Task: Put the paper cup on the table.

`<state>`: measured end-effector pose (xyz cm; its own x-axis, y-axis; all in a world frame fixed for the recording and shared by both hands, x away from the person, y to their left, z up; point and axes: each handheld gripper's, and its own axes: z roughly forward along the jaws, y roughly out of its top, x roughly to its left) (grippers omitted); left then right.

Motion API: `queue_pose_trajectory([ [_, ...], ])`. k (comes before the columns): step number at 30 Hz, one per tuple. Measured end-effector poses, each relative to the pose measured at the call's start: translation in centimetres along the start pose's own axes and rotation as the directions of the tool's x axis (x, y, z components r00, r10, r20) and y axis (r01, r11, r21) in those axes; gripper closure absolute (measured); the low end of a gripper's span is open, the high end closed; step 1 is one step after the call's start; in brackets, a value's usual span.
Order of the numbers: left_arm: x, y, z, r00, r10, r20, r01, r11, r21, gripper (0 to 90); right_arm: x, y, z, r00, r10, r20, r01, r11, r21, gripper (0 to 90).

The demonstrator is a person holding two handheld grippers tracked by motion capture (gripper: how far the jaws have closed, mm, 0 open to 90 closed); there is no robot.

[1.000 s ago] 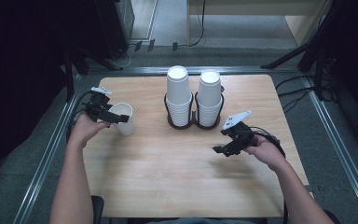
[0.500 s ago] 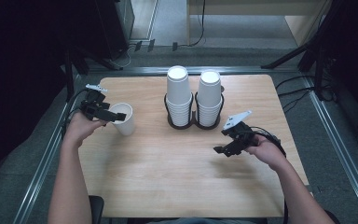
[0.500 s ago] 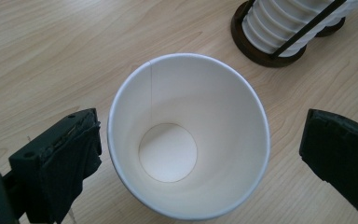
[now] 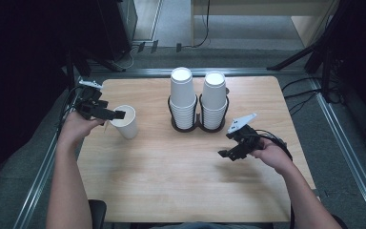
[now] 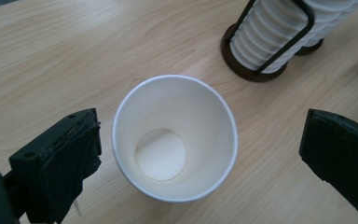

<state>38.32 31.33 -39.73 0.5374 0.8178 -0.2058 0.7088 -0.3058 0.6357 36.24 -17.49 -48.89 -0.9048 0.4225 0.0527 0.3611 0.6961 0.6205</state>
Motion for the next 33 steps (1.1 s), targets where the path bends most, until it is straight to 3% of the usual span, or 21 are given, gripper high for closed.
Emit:
queue_pose_trajectory([
  [3, -0.6, 0.4, -0.2, 0.9999, 0.014, -0.002, -0.014, 0.9999, 0.0, 0.0, 0.0, 0.0, 0.0, 1.0, -0.002, 0.001, 0.002, 1.0, -0.001, 20.8],
  [15, -2.9, 1.5, 0.8, 0.9965, 0.063, 0.055, -0.064, 0.9978, 0.015, 0.0, 0.0, 0.0, -0.1, 1.0, 0.001, 0.001, -0.001, 1.0, -0.002, 20.8],
  [25, -4.7, 1.8, 2.7, 0.9907, 0.097, 0.096, -0.099, 0.9949, 0.019, 0.0, 0.1, 0.1, -0.1, 1.0, -0.007, 0.001, 0.007, 1.0, -0.001, 20.8],
  [33, -6.1, 1.7, 4.2, 0.9871, 0.129, 0.095, -0.133, 0.9904, 0.038, 0.0, 0.3, 0.3, 0.0, 1.0, 0.007, -0.004, -0.007, 1.0, -0.009, 20.8],
])
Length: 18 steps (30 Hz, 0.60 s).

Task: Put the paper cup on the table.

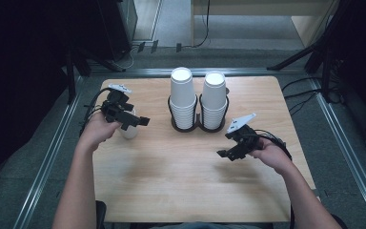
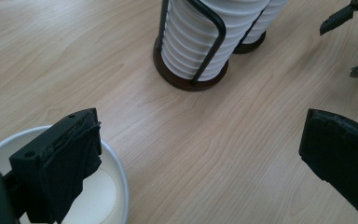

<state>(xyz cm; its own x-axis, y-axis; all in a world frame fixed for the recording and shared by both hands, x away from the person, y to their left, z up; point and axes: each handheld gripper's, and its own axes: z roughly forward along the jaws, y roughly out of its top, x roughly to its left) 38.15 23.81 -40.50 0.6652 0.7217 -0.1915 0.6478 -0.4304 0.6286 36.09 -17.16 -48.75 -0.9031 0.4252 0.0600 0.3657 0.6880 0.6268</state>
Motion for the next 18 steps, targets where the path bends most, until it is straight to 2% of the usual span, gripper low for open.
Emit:
queue_pose_trajectory([
  [7, -0.8, 0.1, 1.3, 0.9997, 0.024, -0.005, -0.024, 0.9996, 0.017, 0.0, 0.0, 0.0, 0.0, 1.0, -0.002, 0.0, 0.002, 1.0, -0.001, 20.8],
  [18, -1.9, -0.2, 3.0, 0.999, 0.042, 0.012, -0.042, 0.9987, 0.03, 0.0, 0.0, 0.0, -0.1, 1.0, -0.004, 0.002, 0.004, 1.0, -0.007, 20.8],
])
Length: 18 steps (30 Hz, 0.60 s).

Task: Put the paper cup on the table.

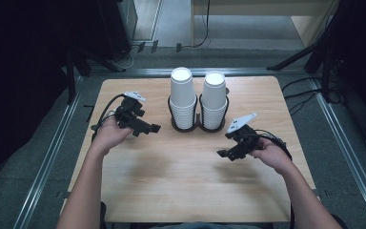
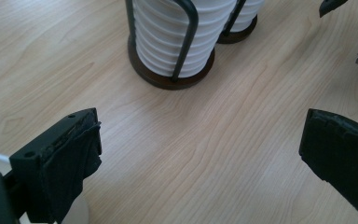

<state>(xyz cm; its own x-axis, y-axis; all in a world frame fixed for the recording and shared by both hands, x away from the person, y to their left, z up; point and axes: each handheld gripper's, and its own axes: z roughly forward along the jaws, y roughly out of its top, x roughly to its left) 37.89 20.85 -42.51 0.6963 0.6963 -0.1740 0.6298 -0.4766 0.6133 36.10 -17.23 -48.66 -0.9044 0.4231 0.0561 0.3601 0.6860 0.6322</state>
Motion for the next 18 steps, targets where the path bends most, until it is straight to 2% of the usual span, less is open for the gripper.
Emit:
queue_pose_trajectory([
  [6, -1.1, 0.0, 0.9, 0.9995, 0.03, -0.004, -0.03, 0.9995, -0.004, 0.0, 0.0, 0.0, 0.0, 1.0, 0.001, -0.002, -0.001, 1.0, 0.0, 20.8],
  [10, -1.8, 0.0, 1.8, 0.9988, 0.048, 0.002, -0.048, 0.9988, 0.011, 0.0, 0.1, 0.0, 0.0, 1.0, 0.002, -0.006, -0.002, 1.0, 0.002, 20.8],
  [14, -2.2, 0.0, 2.3, 0.9985, 0.053, 0.008, -0.053, 0.9984, 0.019, 0.0, 0.1, 0.0, 0.0, 1.0, -0.003, -0.003, 0.003, 1.0, 0.003, 20.8],
  [18, -3.0, 0.1, 3.4, 0.9965, 0.083, 0.009, -0.083, 0.9964, 0.016, 0.0, 0.1, 0.0, 0.0, 1.0, 0.0, -0.008, 0.0, 1.0, 0.003, 20.8],
])
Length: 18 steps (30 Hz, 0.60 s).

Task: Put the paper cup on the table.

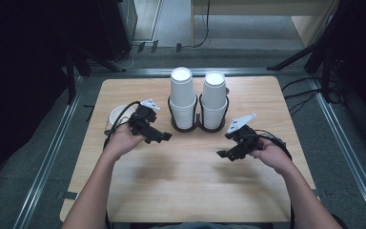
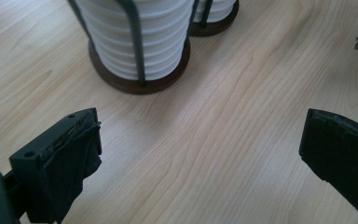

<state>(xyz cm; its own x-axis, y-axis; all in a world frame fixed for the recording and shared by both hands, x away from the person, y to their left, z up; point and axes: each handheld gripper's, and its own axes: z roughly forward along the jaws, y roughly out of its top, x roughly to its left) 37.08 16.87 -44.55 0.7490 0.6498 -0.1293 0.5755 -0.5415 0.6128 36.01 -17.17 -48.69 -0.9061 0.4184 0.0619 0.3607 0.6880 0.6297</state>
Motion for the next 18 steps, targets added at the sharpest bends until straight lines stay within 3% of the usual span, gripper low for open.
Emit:
queue_pose_trajectory([
  [7, -0.9, 0.2, 1.5, 0.9997, 0.022, 0.013, -0.022, 0.9988, 0.044, 0.0, 0.2, 0.0, 0.1, 1.0, -0.003, -0.003, 0.003, 1.0, 0.003, 20.8],
  [13, -1.7, 0.3, 2.6, 0.999, 0.017, 0.041, -0.018, 0.9992, 0.037, 0.0, 0.2, 0.0, 0.2, 1.0, -0.007, -0.006, 0.007, 1.0, 0.011, 20.8],
  [18, -2.5, 0.4, 3.4, 0.9982, 0.043, 0.042, -0.045, 0.9976, 0.052, 0.0, 0.4, 0.1, 0.4, 0.9999, -0.014, -0.009, 0.014, 1.0, 0.014, 20.8],
])
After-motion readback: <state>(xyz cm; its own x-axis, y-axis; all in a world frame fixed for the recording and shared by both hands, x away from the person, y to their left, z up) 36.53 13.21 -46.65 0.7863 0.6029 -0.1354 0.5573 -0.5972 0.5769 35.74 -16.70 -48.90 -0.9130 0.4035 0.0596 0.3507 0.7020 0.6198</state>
